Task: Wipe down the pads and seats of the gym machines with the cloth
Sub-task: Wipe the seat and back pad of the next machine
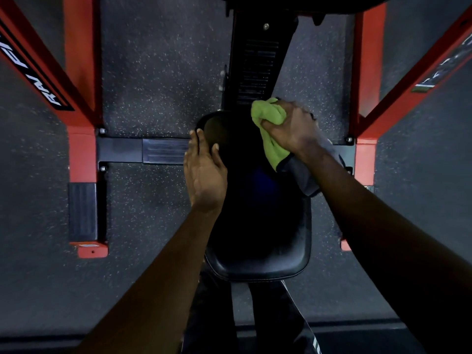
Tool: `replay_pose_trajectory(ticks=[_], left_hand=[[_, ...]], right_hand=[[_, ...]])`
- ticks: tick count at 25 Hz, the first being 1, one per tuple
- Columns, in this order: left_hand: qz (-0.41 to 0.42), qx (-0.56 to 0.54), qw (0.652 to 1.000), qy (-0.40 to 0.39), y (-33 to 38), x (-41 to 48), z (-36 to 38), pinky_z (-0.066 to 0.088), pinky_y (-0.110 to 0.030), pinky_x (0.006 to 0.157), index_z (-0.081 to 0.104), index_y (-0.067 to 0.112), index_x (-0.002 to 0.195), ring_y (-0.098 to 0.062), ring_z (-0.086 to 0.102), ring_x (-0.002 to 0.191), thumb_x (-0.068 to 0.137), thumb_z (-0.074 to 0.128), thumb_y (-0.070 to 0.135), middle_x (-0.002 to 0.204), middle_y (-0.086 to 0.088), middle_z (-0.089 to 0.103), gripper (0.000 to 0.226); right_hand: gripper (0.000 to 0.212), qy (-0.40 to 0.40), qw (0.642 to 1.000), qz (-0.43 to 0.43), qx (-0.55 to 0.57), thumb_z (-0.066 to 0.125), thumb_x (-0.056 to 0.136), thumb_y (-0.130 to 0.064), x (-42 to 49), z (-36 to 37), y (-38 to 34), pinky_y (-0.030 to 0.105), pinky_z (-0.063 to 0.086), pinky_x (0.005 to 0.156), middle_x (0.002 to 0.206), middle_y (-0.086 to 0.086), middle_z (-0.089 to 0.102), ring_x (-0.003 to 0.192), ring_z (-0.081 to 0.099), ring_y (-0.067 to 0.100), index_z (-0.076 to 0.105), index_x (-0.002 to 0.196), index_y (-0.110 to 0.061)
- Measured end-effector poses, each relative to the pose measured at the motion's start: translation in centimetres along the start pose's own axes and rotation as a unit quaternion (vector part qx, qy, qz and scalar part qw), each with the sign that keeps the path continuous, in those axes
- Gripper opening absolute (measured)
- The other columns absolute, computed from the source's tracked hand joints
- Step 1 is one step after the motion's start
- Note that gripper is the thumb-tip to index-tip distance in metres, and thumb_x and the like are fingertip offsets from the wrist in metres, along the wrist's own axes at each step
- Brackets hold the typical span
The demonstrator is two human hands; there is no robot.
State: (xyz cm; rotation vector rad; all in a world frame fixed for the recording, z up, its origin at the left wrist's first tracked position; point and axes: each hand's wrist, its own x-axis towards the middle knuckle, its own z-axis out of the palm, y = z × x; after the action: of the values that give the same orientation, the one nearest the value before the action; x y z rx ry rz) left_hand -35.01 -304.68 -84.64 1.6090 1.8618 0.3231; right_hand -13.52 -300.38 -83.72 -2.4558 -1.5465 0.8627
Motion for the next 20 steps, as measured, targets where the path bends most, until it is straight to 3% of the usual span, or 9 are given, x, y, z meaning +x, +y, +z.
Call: replay_pose_trajectory(ticks=[5, 8, 10, 15, 20], left_hand=[[0.004, -0.003, 1.000, 0.011, -0.2, 0.3, 0.2, 0.029, -0.044, 0.120, 0.036, 0.008, 0.154, -0.026, 0.035, 0.146, 0.107, 0.038, 0.032, 0.159, -0.011, 0.036, 0.053], [0.003, -0.009, 1.000, 0.020, -0.4, 0.5, 0.4, 0.031, -0.043, 0.119, 0.038, 0.007, 0.152, -0.026, 0.037, 0.145, 0.106, 0.038, 0.032, 0.158, -0.012, 0.038, 0.053], [0.009, -0.008, 1.000, 0.021, -0.4, 0.4, 0.4, 0.031, -0.043, 0.120, 0.038, 0.007, 0.153, -0.025, 0.036, 0.146, 0.106, 0.038, 0.033, 0.158, -0.011, 0.038, 0.053], [-0.007, 0.009, 1.000, 0.017, -0.1, 0.5, 0.2, 0.028, -0.038, 0.120, 0.035, 0.010, 0.154, -0.025, 0.032, 0.147, 0.107, 0.038, 0.034, 0.161, -0.010, 0.032, 0.053], [-0.027, -0.045, 0.999, 0.013, 0.2, -0.2, -0.6, 0.024, -0.030, 0.120, 0.038, 0.007, 0.152, -0.023, 0.032, 0.147, 0.107, 0.042, 0.031, 0.158, -0.011, 0.037, 0.052]], right_hand=[[0.058, 0.009, 0.999, 0.051, 0.011, 0.062, 0.082, -0.060, -6.0, 0.2, 0.1, 0.060, 0.037, 0.109, 0.138, 0.000, 0.056, 0.128, 0.051, 0.030, 0.056, 0.134, -0.035], [0.060, 0.033, 0.999, 0.004, -0.013, 0.062, 0.082, -0.059, -12.1, 1.0, 1.1, 0.058, 0.039, 0.106, 0.141, -0.003, 0.052, 0.128, 0.048, 0.028, 0.053, 0.137, -0.037], [0.057, 0.032, 0.999, -0.011, -0.023, 0.061, 0.085, -0.058, -10.1, 0.9, 1.1, 0.057, 0.037, 0.107, 0.143, -0.003, 0.052, 0.130, 0.047, 0.028, 0.053, 0.137, -0.037], [0.052, 0.033, 0.998, 0.045, 0.003, 0.063, 0.088, -0.051, -4.6, 0.1, -0.1, 0.056, 0.037, 0.106, 0.141, 0.001, 0.053, 0.131, 0.047, 0.029, 0.055, 0.136, -0.031], [0.057, 0.037, 0.999, -0.006, 0.023, 0.061, 0.084, -0.055, -15.6, 0.7, 2.1, 0.054, 0.039, 0.106, 0.144, -0.006, 0.050, 0.130, 0.047, 0.026, 0.052, 0.138, -0.039]])
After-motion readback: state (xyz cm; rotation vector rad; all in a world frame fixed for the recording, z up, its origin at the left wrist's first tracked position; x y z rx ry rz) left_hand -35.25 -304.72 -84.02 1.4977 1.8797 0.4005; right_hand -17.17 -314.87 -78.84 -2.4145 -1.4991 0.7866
